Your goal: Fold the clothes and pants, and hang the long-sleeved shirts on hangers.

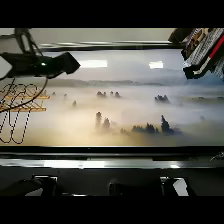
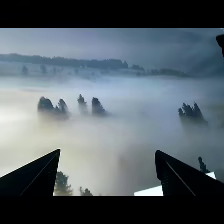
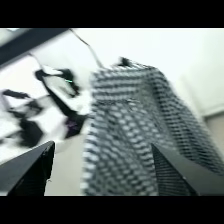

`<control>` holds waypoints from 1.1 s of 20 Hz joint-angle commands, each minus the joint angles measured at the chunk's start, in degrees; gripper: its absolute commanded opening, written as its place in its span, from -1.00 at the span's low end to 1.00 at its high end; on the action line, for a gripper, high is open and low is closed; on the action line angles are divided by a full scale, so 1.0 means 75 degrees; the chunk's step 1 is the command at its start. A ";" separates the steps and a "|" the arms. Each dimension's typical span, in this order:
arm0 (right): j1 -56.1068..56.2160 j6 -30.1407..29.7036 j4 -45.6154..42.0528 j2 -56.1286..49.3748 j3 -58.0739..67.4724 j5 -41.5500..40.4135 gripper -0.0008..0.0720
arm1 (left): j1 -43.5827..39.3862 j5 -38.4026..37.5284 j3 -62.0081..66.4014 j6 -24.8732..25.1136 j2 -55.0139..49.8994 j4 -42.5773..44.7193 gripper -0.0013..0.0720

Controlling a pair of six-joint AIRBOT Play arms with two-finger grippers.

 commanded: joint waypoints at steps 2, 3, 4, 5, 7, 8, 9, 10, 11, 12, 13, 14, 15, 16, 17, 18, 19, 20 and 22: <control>0.0382 -0.1483 0.5992 0.0082 -0.0006 -0.1306 0.88 | 0.0629 -0.0029 0.0000 -0.0143 0.0580 0.0495 0.90; 0.0804 -0.2483 0.7816 -0.0224 -0.0006 -0.1358 0.88 | 0.0694 -0.0125 0.0003 -0.0140 0.0641 0.0545 0.90; 0.1518 -0.3768 0.9393 -0.0612 -0.0006 -0.1294 0.86 | 0.0737 -0.0286 0.0000 -0.0134 0.0679 0.0606 0.90; 0.2390 -0.4899 1.0063 -0.0979 -0.0006 -0.1116 0.70 | 0.0746 -0.0525 0.0000 -0.0108 0.0717 0.0714 0.90; 0.4427 -0.5738 0.9422 -0.1734 -0.0009 -0.0396 0.51 | 0.0746 -0.1070 0.0000 -0.0105 0.0775 0.1067 0.90; 0.5348 -0.5735 0.8682 -0.2104 -0.0012 0.0248 0.36 | 0.0746 -0.1300 -0.0003 -0.0070 0.0813 0.1244 0.90; 0.6132 -0.5732 0.7886 -0.2422 -0.0015 0.1049 0.05 | 0.0755 -0.1507 -0.0006 0.0111 0.0874 0.1387 0.90; 0.6840 -0.5735 0.6889 -0.2742 -0.0015 0.2063 -0.29 | 0.0772 -0.1746 -0.0006 0.0405 0.0947 0.1454 0.89; 0.7431 -0.5741 0.5936 -0.2993 -0.0070 0.2949 -0.64 | 0.0825 -0.1990 -0.0055 0.0731 0.1037 0.1483 0.85; 0.7941 -0.5939 0.5047 -0.3147 -0.0265 0.3620 -0.87 | 0.0889 -0.2162 -0.0239 0.0973 0.1189 0.1483 0.84; 0.8306 -0.6155 0.4578 -0.3168 -0.0545 0.3908 -0.88 | 0.1011 -0.2206 -0.0612 0.1163 0.1422 0.1483 0.71; 0.8550 -0.6169 0.4462 -0.3101 -0.0871 0.4054 -0.88 | 0.1157 -0.2194 -0.1090 0.1294 0.1705 0.1483 0.21; 0.8682 -0.6155 0.4503 -0.2978 -0.1218 0.4106 -0.89 | 0.1364 -0.2162 -0.1682 0.1390 0.2017 0.1483 -0.39; 0.8813 -0.6155 0.4613 -0.2792 -0.1658 0.4095 -0.89 | 0.1588 -0.2142 -0.2247 0.1425 0.2320 0.1480 -0.93; 0.8912 -0.6149 0.4674 -0.2600 -0.2098 0.4077 -0.89 | 0.1839 -0.2075 -0.2824 0.1454 0.2626 0.1480 -0.91; 0.8988 -0.6108 0.4698 -0.2384 -0.2570 0.4030 -0.88 | 0.2055 -0.2008 -0.3273 0.1507 0.2868 0.1480 -0.91; 0.9028 -0.6100 0.4744 -0.2206 -0.2946 0.4013 -0.88 | 0.2253 -0.1941 -0.3637 0.1527 0.3080 0.1480 -0.91; 0.9028 -0.6100 0.4776 -0.2078 -0.3235 0.4036 -0.88 | 0.2393 -0.1874 -0.3856 0.1527 0.3217 0.1480 -0.91; 0.9028 -0.6102 0.4744 -0.2034 -0.3346 0.4266 -0.88 | 0.2591 -0.1775 -0.3984 0.1524 0.3279 0.1483 -0.91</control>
